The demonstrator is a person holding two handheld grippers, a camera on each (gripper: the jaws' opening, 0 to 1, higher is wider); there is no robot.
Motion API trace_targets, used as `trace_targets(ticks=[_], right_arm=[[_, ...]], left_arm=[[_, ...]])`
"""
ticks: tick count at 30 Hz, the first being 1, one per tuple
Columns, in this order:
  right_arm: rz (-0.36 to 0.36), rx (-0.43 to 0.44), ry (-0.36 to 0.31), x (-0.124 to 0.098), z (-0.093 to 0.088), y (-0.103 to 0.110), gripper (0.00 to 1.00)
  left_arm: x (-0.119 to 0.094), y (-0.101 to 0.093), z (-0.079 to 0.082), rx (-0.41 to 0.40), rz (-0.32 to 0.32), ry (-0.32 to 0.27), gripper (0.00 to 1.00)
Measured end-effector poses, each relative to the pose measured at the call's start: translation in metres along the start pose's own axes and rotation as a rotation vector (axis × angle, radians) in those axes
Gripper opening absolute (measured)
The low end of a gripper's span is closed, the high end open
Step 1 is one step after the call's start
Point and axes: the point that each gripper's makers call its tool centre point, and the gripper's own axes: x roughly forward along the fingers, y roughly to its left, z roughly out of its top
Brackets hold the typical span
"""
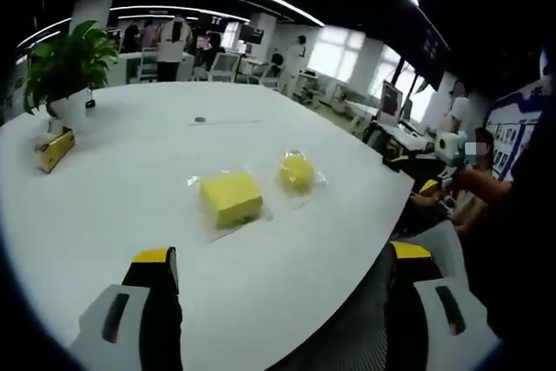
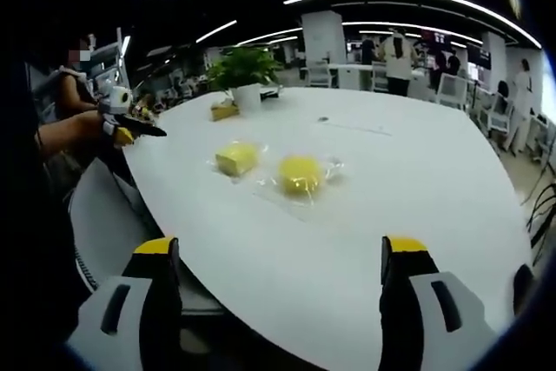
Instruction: Compare the silicone blocks by pressing each to a similar depth, holding the contact briefly, and releasing to observe deformation and rebound differences across the visible hardness samples.
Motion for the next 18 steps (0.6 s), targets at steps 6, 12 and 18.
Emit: trace_targets(ticks=[6,12,18], right_arm=[[-0.013,-0.008,0.03,-0.003,-0.006,-0.002,0.84],[-0.026,0.015,0.024,-0.006,-0.006,-0.004,0.79],[-0.029,0.017,0.03,-0.008,-0.005,0.0,0.76]], left_arm=[[0.024,0.025,0.027,-0.051,0.01,-0.007,0.95],[0.055,0.047,0.053,-0.239,-0.031,-0.054,0.89],[0.092,0.085,0.065,-0.38,0.008,-0.078,0.85]])
